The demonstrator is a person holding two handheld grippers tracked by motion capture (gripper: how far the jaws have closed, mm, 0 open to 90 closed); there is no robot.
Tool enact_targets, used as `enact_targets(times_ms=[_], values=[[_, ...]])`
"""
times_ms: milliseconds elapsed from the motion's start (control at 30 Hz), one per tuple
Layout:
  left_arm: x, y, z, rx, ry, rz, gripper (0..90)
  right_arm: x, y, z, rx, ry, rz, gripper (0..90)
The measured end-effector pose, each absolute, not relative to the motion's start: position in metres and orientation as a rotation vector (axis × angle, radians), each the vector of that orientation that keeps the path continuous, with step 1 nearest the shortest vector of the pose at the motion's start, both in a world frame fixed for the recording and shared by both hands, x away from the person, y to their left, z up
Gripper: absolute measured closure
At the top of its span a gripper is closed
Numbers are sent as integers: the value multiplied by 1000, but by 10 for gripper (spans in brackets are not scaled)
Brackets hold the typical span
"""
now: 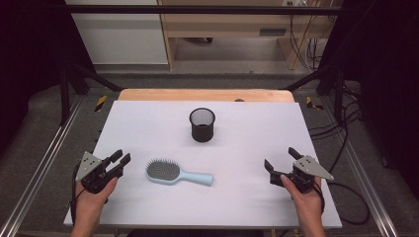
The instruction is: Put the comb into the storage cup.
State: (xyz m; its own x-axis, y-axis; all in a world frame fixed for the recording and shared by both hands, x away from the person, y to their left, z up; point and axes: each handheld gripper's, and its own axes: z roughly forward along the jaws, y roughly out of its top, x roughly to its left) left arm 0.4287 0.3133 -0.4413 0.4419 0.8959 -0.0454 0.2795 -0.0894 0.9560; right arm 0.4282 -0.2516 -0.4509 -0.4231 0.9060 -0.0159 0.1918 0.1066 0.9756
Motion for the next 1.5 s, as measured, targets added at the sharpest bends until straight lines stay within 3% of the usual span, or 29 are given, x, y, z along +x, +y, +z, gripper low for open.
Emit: enact_targets(times_ms=[167,333,967,1500], values=[[434,308,-445,1672,1065,665,813,428,-251,-452,1086,1722,1353,46],[441,303,-452,1722,1088,629,898,429,-250,-452,1086,1730,1348,46],[457,273,-471,1947,1100,579,900,428,-241,-454,1057,1788,1334,47],[461,252,-474,1968,1065,523,900,428,-233,-452,1041,1825,1334,49]])
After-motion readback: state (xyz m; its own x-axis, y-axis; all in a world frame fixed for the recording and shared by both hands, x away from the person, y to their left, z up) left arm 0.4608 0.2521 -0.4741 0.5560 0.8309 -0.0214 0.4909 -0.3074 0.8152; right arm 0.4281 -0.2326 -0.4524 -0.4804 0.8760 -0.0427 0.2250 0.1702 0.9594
